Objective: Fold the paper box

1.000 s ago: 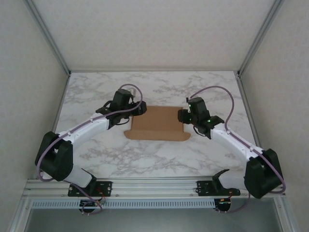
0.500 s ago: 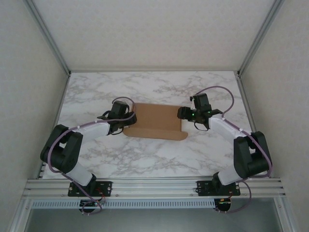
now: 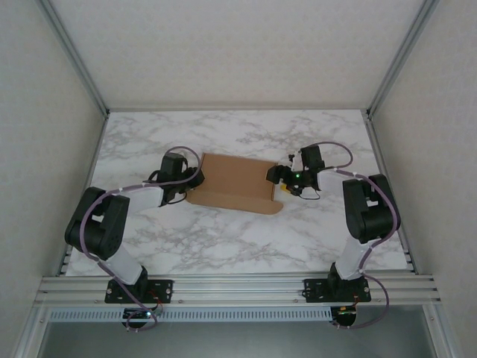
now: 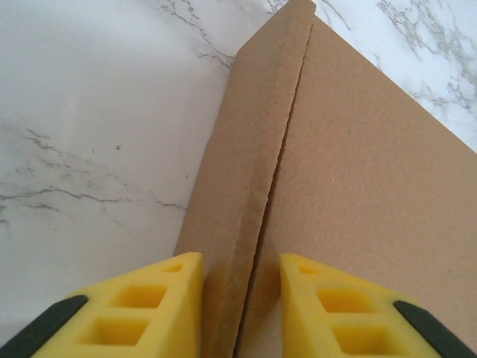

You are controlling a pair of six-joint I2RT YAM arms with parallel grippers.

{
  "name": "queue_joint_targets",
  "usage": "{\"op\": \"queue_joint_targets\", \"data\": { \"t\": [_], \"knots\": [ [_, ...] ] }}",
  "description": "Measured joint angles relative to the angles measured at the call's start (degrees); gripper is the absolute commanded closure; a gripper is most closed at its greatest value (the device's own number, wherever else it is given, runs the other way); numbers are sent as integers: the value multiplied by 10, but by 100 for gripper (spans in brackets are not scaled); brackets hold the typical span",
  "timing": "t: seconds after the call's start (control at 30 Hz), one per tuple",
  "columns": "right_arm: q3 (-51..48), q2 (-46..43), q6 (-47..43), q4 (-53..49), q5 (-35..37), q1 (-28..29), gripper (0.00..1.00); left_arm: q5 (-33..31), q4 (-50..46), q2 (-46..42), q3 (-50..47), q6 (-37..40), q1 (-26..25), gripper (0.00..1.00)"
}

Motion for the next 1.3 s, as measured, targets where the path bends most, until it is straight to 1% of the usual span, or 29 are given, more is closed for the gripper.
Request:
{"op": "queue_joint_targets", "data": {
  "t": [0.2,0.33,0.53,0.7,0.87,0.97,1.17,1.3],
  "knots": [
    [-1,10,16,30,-40,0,18,34,25,4,-11,-10,16,77],
    [-1,23,29,46,-61,-1,18,53,43,7,-18,-16,25,78],
    [-1,24,32,48,-64,-3,18,66,62,12,-26,-16,33,79],
    [-1,30,37,54,-77,-5,18,68,68,16,-26,-16,35,81],
    [1,50,64,85,-135,-19,18,70,83,24,-26,-16,37,83],
    [6,61,75,102,-156,-19,19,68,92,28,-26,-16,40,84],
    [27,81,94,124,-168,3,20,51,100,30,-25,-16,56,84],
    [17,83,141,162,-169,10,22,39,100,28,-25,-13,59,84]
  ]
}}
